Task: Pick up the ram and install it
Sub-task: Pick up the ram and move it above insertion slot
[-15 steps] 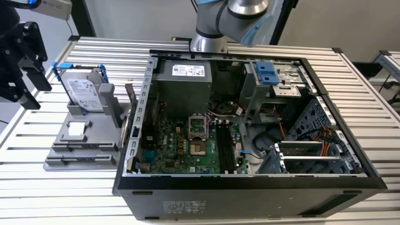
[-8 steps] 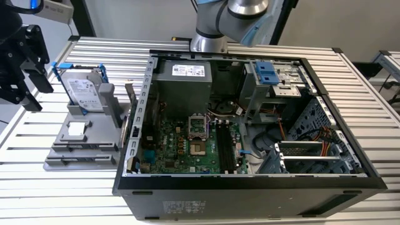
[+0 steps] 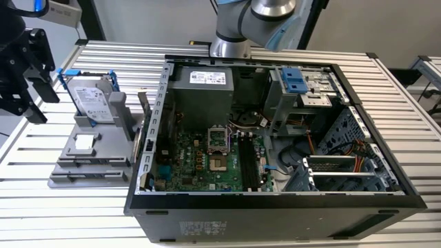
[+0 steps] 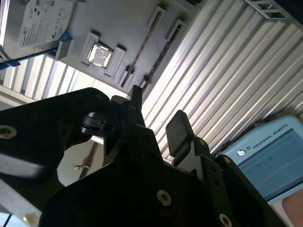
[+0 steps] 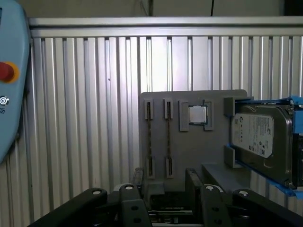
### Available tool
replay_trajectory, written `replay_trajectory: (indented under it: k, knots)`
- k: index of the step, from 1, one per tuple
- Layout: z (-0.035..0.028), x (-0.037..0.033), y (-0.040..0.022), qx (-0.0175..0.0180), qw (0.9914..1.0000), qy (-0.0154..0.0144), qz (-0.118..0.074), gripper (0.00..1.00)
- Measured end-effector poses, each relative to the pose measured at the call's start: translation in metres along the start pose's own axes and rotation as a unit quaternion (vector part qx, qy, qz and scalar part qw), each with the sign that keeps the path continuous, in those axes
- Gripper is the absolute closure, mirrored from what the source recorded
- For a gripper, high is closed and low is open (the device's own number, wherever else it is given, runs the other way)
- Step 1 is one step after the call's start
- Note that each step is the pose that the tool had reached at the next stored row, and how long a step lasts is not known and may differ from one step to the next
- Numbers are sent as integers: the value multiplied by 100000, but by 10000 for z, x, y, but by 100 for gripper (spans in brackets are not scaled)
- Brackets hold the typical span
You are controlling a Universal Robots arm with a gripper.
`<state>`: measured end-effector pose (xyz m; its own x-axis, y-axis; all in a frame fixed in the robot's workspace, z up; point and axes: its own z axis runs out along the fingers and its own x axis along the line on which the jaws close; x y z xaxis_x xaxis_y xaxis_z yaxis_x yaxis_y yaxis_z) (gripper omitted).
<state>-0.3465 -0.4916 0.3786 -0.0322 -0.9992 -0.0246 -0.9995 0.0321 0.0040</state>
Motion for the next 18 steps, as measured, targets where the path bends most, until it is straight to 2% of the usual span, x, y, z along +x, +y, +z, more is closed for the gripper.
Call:
replay_trajectory:
  k: [5, 18]
  knots:
    - [58, -8, 0, -6, 100000, -7, -3, 0]
    - [255, -48, 0, -3, 100000, -7, -3, 0]
